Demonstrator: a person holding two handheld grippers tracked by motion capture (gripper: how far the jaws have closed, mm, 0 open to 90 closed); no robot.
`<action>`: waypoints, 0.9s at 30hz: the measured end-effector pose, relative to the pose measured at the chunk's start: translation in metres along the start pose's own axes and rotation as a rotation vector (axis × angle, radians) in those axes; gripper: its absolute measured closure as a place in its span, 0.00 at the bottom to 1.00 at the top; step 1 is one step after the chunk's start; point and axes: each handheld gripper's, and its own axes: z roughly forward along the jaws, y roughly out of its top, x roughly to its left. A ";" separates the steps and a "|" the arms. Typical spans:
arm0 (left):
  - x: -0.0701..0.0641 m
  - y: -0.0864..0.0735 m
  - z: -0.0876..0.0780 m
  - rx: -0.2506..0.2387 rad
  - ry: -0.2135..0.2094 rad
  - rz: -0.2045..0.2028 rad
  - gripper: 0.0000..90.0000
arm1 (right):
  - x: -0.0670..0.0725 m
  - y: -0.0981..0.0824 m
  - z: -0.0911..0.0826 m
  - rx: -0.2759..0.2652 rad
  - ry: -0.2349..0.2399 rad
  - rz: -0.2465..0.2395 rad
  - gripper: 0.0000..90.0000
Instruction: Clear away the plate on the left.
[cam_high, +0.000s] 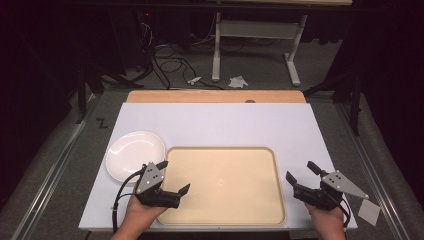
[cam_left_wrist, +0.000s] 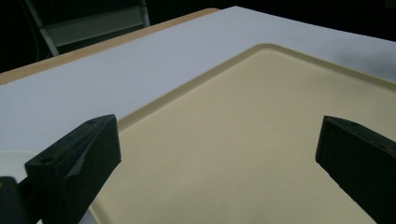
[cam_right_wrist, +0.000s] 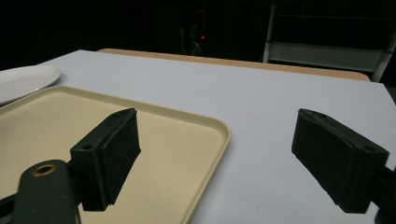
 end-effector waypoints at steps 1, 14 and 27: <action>0.001 0.000 0.000 0.000 0.004 0.003 0.01 | 0.001 0.000 0.000 0.002 0.002 0.000 0.18; 0.008 -0.003 -0.010 -0.012 0.022 -0.001 0.02 | 0.002 0.000 0.002 0.008 0.009 -0.009 0.18; 0.013 -0.007 -0.010 -0.031 -0.022 -0.027 0.07 | 0.003 0.001 0.003 0.004 -0.004 -0.015 0.18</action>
